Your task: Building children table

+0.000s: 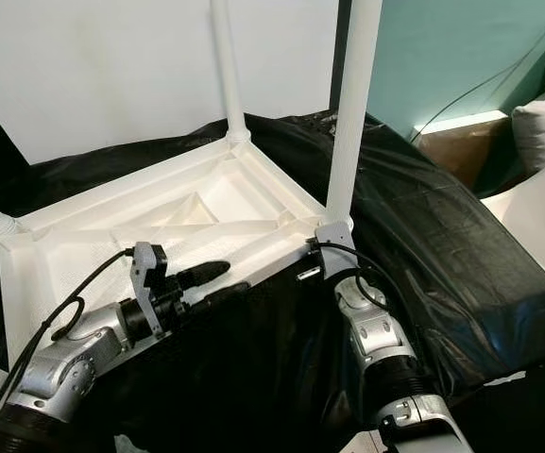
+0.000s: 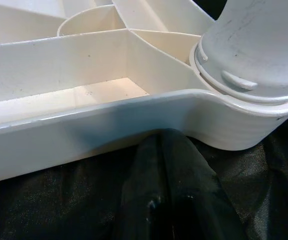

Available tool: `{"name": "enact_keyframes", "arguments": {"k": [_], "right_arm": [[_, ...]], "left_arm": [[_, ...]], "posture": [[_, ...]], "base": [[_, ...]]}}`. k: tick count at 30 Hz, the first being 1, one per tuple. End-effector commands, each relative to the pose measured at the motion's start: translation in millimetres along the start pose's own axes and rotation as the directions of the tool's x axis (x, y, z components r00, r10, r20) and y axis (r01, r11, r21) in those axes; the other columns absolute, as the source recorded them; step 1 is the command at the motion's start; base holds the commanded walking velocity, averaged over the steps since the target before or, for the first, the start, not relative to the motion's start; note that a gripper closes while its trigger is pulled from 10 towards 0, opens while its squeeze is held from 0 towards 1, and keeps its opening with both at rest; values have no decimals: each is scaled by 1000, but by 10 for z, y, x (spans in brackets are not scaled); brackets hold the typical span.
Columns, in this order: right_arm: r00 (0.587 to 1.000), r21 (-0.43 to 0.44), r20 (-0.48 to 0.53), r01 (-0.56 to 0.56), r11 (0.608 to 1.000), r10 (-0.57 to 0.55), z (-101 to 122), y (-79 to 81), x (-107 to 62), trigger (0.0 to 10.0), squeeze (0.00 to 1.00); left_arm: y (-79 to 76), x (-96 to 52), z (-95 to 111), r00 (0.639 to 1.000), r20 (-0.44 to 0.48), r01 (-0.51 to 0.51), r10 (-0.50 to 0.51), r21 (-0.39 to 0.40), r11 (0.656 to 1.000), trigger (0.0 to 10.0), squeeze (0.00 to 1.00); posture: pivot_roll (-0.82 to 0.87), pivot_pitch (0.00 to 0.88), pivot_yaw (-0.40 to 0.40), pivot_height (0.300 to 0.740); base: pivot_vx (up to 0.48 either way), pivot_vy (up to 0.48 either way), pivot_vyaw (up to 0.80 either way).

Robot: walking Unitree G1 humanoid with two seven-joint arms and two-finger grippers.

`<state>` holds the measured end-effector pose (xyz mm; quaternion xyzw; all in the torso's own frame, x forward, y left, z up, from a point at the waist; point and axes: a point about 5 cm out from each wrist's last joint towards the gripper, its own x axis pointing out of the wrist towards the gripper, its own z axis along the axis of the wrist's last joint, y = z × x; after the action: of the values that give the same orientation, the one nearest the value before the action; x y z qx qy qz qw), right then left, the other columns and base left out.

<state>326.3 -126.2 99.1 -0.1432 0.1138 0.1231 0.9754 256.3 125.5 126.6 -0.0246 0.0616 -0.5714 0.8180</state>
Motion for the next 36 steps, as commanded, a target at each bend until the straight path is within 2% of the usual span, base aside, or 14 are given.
{"name": "enact_keyframes", "arguments": {"k": [1,2,3,4,9,13,17,19,21,24,27,29,31,36], "right_arm": [[997,23,-50,-58,998,59,-107,168,-8,4745,0],[997,23,-46,-59,998,60,-95,173,-9,4745,0],[997,24,-40,-61,998,61,-81,181,-10,4706,0],[997,23,-36,-63,998,64,-72,190,-14,4706,0],[997,25,-32,-70,997,70,-66,216,-26,4627,0],[997,27,-30,-75,997,76,-61,245,-31,4627,0],[997,30,-28,-73,997,73,-54,240,-27,4627,0],[998,27,-27,-57,998,58,-48,195,-11,4588,0],[999,8,-20,-36,999,36,-17,118,20,4627,0],[999,-13,-10,-31,999,30,12,86,41,4706,0],[1000,-62,7,-11,998,11,86,-30,117,4863,0],[1000,-62,7,-11,998,11,86,-30,117,4863,0],[1000,-87,8,17,996,-16,144,-165,199,4824,0],[999,-109,15,47,993,-46,247,-303,296,4706,0]], "left_arm": [[12,-16,-151,994,-107,-3,4,9,1000,10000,0],[99,-22,-243,979,-183,-77,85,51,996,10000,0],[180,-23,-297,964,-214,-145,160,80,986,10000,0],[219,-7,-298,959,-201,-187,200,81,979,10000,0],[247,39,-254,956,-159,-237,245,65,969,10000,0],[320,32,-332,917,-238,-303,321,112,947,10000,0],[311,4,-342,919,-258,-283,298,96,954,10000,0],[206,-11,-341,944,-272,-178,186,53,983,10000,0],[106,-25,-350,958,-275,-75,80,27,997,10000,0],[123,-14,-350,959,-269,-89,95,34,995,10000,0],[132,35,-340,964,-246,-93,100,37,995,10000,0],[132,35,-340,964,-246,-93,100,37,995,10000,0],[78,103,-329,971,-229,-62,67,28,998,10000,0],[-25,185,-349,978,-209,-20,20,3,1000,10000,0]], "posture": [[-21,0,40,740],[-21,0,40,740],[-21,0,41,740],[-21,0,38,740],[-20,0,38,740],[-20,0,38,740],[-20,0,38,740],[-19,0,46,740],[-19,0,46,740],[-18,0,49,740],[-17,0,50,740],[-17,0,50,740],[0,0,50,740],[17,0,49,740]], "base": [[0,0,0],[0,0,0],[0,0,0],[0,0,0],[0,0,0],[0,0,0],[0,0,0],[0,0,0],[0,0,0],[0,0,0],[0,0,0],[0,0,0],[0,0,0],[0,0,0]]}}
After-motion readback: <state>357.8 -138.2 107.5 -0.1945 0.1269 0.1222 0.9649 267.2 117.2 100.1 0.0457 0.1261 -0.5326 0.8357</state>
